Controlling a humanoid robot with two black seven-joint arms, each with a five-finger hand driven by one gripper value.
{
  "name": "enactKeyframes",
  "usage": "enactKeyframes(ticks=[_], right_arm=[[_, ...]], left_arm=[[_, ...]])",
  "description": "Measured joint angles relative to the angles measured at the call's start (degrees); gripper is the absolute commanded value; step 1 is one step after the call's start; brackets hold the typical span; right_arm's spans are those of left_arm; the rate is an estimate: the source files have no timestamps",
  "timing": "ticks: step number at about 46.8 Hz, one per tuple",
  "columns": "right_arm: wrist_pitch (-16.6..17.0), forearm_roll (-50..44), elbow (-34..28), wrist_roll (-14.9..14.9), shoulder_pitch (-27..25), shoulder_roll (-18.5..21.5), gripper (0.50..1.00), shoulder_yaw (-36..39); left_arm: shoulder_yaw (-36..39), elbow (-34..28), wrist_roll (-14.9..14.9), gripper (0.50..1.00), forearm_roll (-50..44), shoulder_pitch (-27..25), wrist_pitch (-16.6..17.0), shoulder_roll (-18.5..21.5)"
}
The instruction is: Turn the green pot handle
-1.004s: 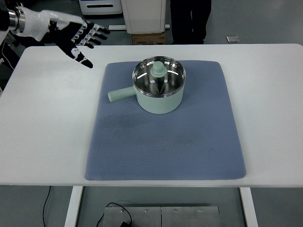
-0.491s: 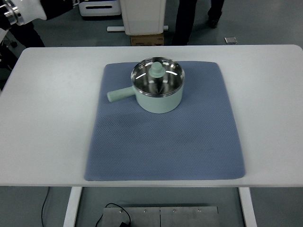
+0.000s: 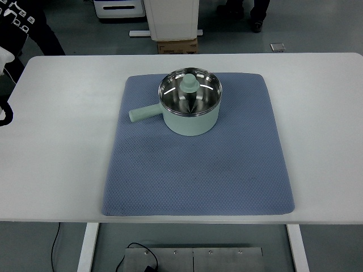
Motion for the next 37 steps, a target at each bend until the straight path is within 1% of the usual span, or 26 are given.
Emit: enactKeyframes(ticks=[4, 9, 11, 14, 17, 24, 37], right_arm=[[0.0, 0.0, 0.0, 0.0, 0.0, 0.0, 1.0, 0.0], [0.0, 0.0, 0.0, 0.0, 0.0, 0.0, 1.0, 0.0], [0.0, 0.0, 0.0, 0.0, 0.0, 0.0, 1.0, 0.0], [0.0, 0.0, 0.0, 0.0, 0.0, 0.0, 1.0, 0.0], [0.0, 0.0, 0.0, 0.0, 0.0, 0.0, 1.0, 0.0], [0.0, 0.0, 0.0, 0.0, 0.0, 0.0, 1.0, 0.0], [0.0, 0.0, 0.0, 0.0, 0.0, 0.0, 1.0, 0.0]], left_arm=[[-3.4, 1.6, 0.0, 1.0, -1.5, 2.8, -1.6, -0.2], [-5.0, 3.6, 0.0, 1.0, -5.2, 5.5, -3.6, -1.1], [-5.1, 4.5, 0.0, 1.0, -5.7, 6.3, -4.5, -1.7], [-5.1, 6.1, 0.0, 1.0, -5.9, 7.5, -5.8, -3.8], [-5.1, 7.0, 0.1, 1.0, -5.9, 8.6, -6.1, -5.1], [-5.1, 7.4, 0.0, 1.0, -6.0, 9.4, -6.3, -6.0], [-5.1, 7.4, 0.0, 1.0, -6.1, 9.9, -6.2, -6.2]])
